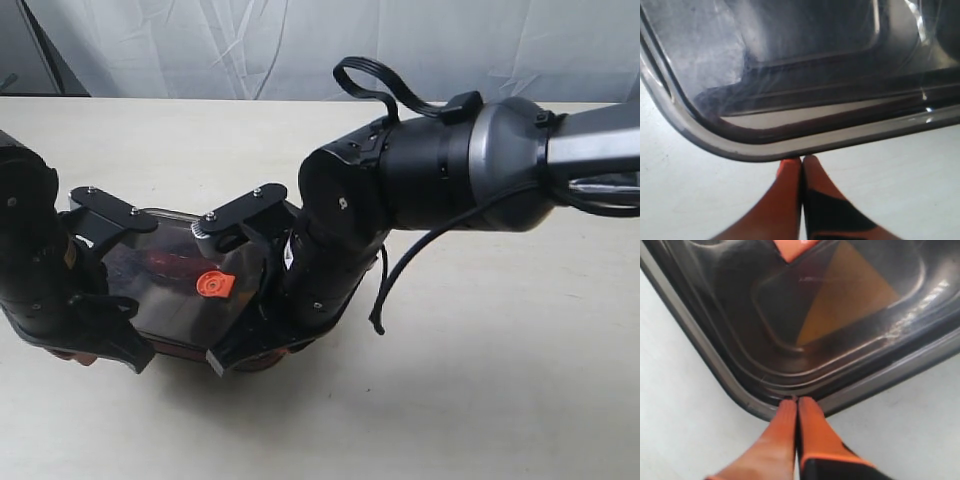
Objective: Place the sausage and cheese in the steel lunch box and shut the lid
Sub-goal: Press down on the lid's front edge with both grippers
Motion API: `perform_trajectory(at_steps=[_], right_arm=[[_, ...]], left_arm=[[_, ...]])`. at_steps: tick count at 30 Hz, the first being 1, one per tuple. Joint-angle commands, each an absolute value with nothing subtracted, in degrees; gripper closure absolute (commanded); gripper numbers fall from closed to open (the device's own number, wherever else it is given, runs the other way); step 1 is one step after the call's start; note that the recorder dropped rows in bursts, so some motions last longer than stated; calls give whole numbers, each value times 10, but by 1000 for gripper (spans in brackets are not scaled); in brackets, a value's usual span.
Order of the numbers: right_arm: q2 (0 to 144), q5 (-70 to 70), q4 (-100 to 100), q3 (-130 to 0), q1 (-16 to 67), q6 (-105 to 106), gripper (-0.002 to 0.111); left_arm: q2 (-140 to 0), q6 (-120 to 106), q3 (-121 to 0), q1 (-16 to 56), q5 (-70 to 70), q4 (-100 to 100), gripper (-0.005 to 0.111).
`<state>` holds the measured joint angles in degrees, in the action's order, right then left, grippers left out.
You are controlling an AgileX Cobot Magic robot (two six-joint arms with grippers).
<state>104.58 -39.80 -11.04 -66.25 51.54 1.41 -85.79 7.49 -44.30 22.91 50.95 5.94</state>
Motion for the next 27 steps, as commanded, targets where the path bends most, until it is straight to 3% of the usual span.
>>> perform_trajectory(at_steps=[1,12,27], right_arm=[[1024,-384,-103,-680,513,13,109],[1008,-539,71,-702,513,-129,109],[1081,-490,30,-698,513,-124,109]], left_arm=[[-857,79,-441,229,495,62,106],[-857,79,-441,229,503,61,106],[-857,79,-441,229,503,61,106]])
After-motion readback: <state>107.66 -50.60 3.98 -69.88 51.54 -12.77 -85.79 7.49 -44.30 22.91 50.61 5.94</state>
